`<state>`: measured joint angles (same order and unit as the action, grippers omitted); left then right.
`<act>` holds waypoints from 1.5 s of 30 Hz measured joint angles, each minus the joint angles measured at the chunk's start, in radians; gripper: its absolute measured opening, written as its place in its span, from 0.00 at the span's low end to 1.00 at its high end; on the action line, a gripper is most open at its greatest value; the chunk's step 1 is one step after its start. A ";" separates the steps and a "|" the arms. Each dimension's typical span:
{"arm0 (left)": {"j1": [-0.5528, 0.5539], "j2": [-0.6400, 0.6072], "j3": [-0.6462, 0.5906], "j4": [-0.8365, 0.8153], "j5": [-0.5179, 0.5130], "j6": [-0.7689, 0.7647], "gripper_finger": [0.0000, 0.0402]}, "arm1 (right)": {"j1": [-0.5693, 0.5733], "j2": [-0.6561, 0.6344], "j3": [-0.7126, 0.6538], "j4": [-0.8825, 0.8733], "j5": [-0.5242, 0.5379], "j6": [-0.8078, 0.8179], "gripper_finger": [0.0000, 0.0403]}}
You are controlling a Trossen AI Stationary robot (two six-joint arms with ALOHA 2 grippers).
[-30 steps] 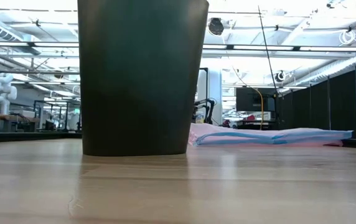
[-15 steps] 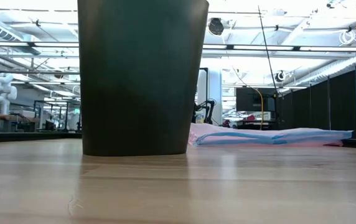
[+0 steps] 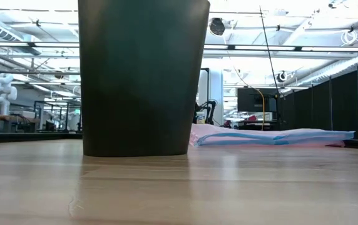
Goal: Place trash/remove bag and relplace
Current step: Close the trash bag
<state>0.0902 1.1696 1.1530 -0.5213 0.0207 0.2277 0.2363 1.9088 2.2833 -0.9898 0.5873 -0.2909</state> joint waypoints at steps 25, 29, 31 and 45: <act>0.000 -0.182 0.000 -0.273 -0.588 0.068 0.54 | -0.027 0.000 0.000 -0.018 -0.066 0.044 0.00; 0.000 -0.165 0.000 -0.337 -0.653 0.062 0.54 | -0.027 0.000 0.000 -0.018 -0.066 0.044 0.00; 0.000 -0.155 0.000 -0.363 -0.689 0.047 0.54 | -0.027 0.000 0.000 -0.019 -0.065 0.044 0.00; -0.100 -0.265 0.000 -0.457 -0.832 -0.192 0.53 | -0.028 0.001 0.000 -0.134 -0.033 0.074 0.00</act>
<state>-0.0100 0.9050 1.1534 -0.9779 -0.8116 0.0357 0.2085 1.9095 2.2833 -1.1235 0.5545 -0.2165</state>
